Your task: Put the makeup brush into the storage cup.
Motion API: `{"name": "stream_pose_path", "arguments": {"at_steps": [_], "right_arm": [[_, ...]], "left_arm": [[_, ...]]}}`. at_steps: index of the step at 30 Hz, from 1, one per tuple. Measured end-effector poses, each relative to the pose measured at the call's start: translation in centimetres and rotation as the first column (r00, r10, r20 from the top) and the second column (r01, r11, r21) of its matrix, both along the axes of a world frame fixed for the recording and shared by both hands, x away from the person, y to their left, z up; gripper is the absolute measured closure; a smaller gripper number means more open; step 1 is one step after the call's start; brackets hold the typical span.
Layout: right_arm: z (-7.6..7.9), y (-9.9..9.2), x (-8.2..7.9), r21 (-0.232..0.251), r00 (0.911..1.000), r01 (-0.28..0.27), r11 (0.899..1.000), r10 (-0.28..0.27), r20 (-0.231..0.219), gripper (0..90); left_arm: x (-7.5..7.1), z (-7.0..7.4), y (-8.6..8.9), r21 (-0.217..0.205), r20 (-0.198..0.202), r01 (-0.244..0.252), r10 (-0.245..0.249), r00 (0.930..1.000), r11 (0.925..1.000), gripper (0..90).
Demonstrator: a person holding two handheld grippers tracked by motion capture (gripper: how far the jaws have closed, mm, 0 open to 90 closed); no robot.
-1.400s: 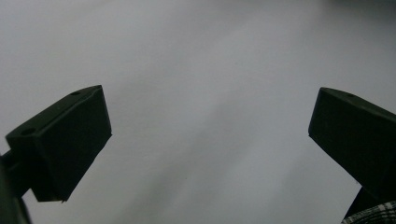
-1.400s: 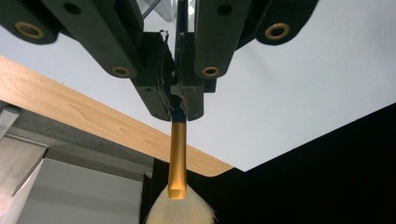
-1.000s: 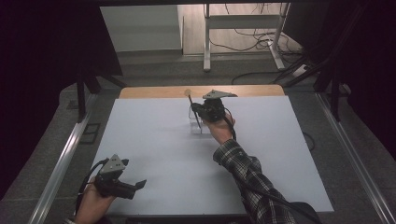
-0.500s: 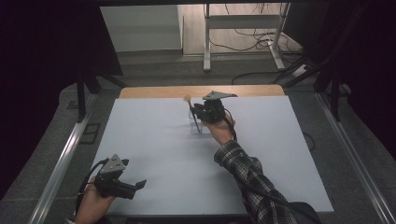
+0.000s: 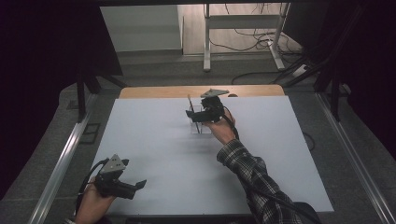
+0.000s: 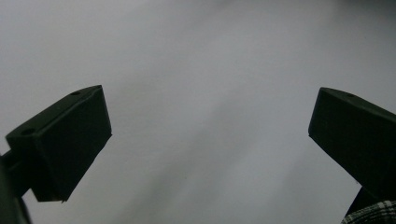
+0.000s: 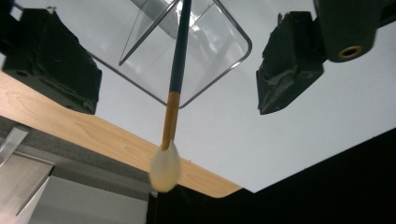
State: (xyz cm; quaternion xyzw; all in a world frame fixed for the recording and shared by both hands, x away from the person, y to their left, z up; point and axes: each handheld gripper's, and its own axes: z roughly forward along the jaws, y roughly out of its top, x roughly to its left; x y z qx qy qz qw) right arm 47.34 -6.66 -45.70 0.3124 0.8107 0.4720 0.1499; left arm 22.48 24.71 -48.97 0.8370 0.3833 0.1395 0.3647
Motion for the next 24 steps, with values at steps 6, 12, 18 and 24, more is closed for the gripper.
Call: {"name": "stream_pose_path", "arguments": {"at_steps": [6,12,18,24], "right_arm": [[0.0,0.19,-0.25,-0.037,1.0,0.006,0.999,-0.006,-0.004,6.3],[0.21,0.16,-0.35,-0.052,0.9999,0.005,0.999,-0.005,-0.013,4.3],[0.2,0.07,-0.5,-0.069,0.9998,-0.007,0.998,0.006,-0.02,4.1],[0.29,-0.01,-0.72,-0.072,0.9996,-0.017,0.997,0.016,-0.023,3.9]], "left_arm": [[0.01,-0.01,-0.01,0.001,-0.001,0.001,-0.001,1.0,1.0,0.1],[0.01,-0.01,0.0,0.005,-0.001,0.002,-0.002,1.0,1.0,0.1],[0.01,0.0,0.0,0.004,-0.001,0.001,-0.001,1.0,1.0,0.1],[0.0,-0.02,-0.04,0.005,-0.002,0.001,-0.001,1.0,1.0,0.1]]}}
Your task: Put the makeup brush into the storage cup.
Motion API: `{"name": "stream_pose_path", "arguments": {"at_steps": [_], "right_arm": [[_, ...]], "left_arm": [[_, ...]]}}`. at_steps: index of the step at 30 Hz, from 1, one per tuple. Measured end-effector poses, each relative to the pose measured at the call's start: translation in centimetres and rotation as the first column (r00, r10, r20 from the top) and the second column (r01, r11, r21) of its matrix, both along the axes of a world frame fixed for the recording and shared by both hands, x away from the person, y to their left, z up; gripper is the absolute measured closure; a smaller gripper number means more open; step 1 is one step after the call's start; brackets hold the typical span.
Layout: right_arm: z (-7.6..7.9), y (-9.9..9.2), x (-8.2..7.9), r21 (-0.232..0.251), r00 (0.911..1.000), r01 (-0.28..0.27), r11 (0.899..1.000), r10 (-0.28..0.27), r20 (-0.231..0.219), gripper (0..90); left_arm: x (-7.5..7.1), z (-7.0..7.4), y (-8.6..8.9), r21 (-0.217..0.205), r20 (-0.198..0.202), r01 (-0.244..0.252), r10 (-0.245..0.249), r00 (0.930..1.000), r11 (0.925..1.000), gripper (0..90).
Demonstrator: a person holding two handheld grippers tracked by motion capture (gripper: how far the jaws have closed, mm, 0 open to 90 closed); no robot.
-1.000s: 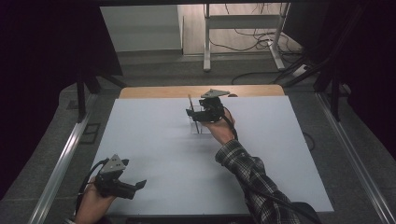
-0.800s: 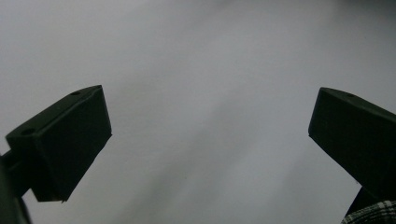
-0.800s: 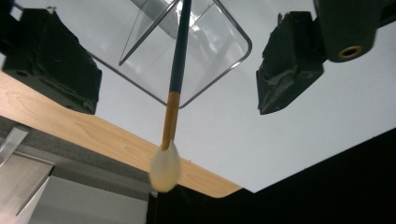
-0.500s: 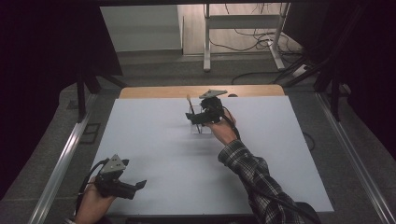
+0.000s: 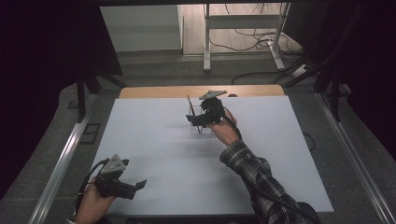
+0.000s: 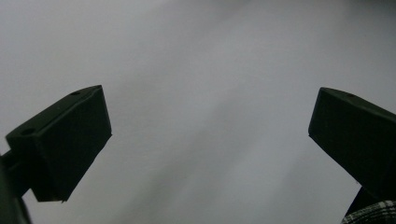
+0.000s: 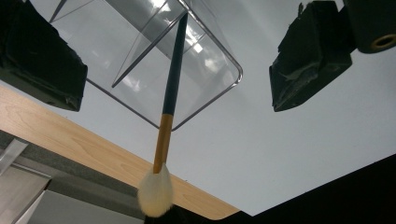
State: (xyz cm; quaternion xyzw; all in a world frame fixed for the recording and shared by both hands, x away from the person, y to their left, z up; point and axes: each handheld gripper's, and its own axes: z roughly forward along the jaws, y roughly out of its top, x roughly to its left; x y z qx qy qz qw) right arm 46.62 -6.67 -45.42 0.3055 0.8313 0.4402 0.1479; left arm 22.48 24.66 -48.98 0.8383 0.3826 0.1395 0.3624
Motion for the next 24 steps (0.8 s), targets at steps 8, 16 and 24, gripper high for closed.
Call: {"name": "stream_pose_path", "arguments": {"at_steps": [8,16,24], "right_arm": [[0.3,-0.3,-0.4,-0.003,1.0,-0.006,1.0,0.006,-0.004,3.8],[0.6,-0.7,-1.0,-0.011,0.9999,-0.014,1.0,0.014,-0.008,3.6],[0.9,-1.0,-1.5,-0.019,0.9995,-0.024,1.0,0.024,-0.022,3.4]], "left_arm": [[0.0,0.0,0.0,0.001,-0.001,-0.001,0.001,1.0,1.0,0.1],[0.0,0.0,0.0,0.002,0.0,0.0,0.0,1.0,1.0,0.1],[0.0,0.0,0.0,0.005,0.0,0.001,-0.001,1.0,1.0,0.1]]}}
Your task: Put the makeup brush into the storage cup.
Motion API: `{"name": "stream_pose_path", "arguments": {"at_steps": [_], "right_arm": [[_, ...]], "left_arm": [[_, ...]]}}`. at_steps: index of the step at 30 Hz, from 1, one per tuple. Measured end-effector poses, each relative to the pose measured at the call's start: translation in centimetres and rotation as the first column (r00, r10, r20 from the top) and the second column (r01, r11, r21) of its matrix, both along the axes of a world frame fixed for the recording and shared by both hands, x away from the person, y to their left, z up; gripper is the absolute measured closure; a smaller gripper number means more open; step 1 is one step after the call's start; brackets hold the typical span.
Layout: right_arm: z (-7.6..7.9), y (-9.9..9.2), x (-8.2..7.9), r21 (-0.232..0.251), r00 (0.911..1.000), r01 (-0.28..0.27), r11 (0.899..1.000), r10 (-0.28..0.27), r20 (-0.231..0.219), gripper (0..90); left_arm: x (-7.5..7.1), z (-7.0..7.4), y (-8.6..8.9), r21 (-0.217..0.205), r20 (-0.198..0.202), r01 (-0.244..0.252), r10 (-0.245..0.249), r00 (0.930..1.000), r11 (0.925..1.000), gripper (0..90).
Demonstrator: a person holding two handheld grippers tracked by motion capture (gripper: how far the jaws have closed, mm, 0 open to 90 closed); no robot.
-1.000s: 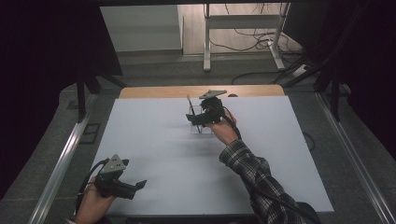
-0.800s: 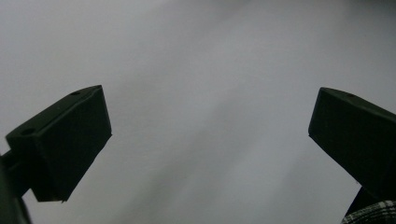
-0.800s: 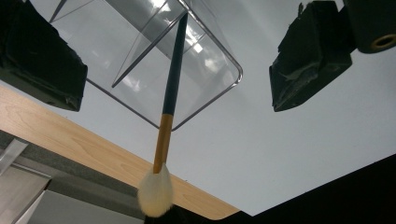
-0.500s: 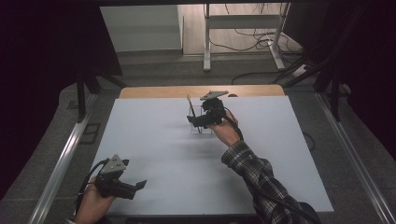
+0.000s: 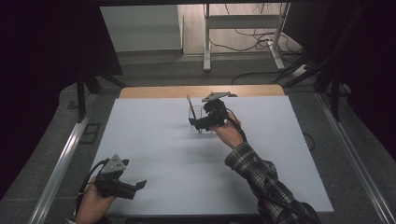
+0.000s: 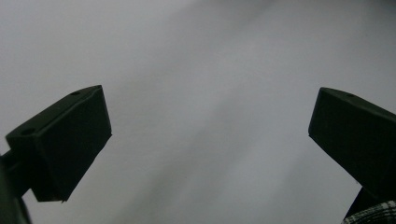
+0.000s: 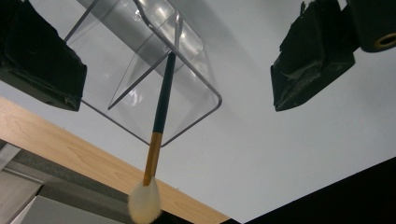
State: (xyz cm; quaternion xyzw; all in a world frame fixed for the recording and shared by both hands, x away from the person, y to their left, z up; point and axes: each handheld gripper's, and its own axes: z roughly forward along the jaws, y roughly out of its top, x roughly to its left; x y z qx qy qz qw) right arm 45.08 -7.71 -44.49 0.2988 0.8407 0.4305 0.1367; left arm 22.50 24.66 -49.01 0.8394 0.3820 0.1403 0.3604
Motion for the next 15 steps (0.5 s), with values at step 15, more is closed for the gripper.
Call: {"name": "stream_pose_path", "arguments": {"at_steps": [15], "right_arm": [[0.2,-0.4,-1.3,-0.012,0.9996,-0.027,1.0,0.027,-0.001,2.7]], "left_arm": [[0.0,0.0,0.0,0.001,-0.002,-0.001,0.001,1.0,1.0,0.1]]}}
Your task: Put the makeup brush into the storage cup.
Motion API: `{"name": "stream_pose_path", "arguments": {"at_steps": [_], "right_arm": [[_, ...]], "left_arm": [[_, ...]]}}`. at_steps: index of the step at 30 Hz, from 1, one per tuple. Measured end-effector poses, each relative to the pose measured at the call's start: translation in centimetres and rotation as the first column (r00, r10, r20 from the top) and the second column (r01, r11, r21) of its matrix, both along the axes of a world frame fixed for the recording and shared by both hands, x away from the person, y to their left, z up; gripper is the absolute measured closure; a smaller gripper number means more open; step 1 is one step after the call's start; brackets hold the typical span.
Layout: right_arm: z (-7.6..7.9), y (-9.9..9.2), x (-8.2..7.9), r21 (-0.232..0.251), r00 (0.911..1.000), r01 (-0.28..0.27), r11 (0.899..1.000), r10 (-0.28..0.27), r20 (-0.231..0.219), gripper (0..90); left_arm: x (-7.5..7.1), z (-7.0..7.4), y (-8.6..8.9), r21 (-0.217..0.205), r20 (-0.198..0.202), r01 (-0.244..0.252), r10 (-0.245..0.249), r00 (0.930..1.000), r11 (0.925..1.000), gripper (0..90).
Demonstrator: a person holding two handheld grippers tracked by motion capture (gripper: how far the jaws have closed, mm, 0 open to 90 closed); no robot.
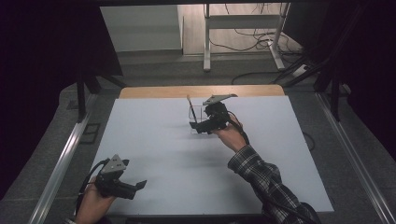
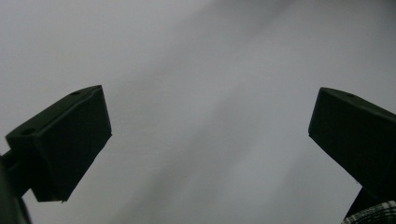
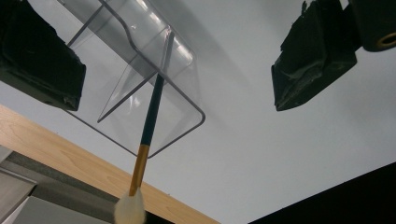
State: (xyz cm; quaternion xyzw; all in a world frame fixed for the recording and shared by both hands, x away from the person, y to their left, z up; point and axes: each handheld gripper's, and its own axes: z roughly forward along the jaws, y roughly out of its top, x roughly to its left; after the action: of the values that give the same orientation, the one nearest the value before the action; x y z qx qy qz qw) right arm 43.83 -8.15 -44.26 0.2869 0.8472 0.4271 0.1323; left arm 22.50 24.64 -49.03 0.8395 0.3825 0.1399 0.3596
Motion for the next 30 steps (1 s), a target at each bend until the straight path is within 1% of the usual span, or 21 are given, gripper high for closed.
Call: {"name": "stream_pose_path", "arguments": {"at_steps": [10,16,21,26,30], "right_arm": [[0.1,-0.1,-1.0,-0.002,0.9998,-0.022,1.0,0.022,0.002,2.3],[0.2,-0.4,-1.4,-0.003,0.9997,-0.025,1.0,0.025,0.005,2.3],[0.1,-0.7,-1.7,-0.01,0.9996,-0.028,1.0,0.028,0.008,2.3],[0.0,-0.9,-2.1,-0.032,0.9991,-0.038,0.999,0.039,0.019,2.3],[-0.2,-1.2,-2.5,-0.037,0.9991,-0.04,0.999,0.041,0.015,2.3]], "left_arm": [[0.0,0.0,0.0,-0.002,-0.001,-0.002,0.002,1.0,1.0,0.1],[0.0,0.0,0.0,-0.001,-0.001,-0.001,0.001,1.0,1.0,0.0],[0.0,0.0,0.0,-0.001,0.0,-0.001,0.001,1.0,1.0,0.1],[0.0,0.0,0.0,-0.002,-0.001,-0.001,0.001,1.0,1.0,0.0],[0.0,0.0,0.0,-0.002,0.0,-0.001,0.001,1.0,1.0,0.0]]}}
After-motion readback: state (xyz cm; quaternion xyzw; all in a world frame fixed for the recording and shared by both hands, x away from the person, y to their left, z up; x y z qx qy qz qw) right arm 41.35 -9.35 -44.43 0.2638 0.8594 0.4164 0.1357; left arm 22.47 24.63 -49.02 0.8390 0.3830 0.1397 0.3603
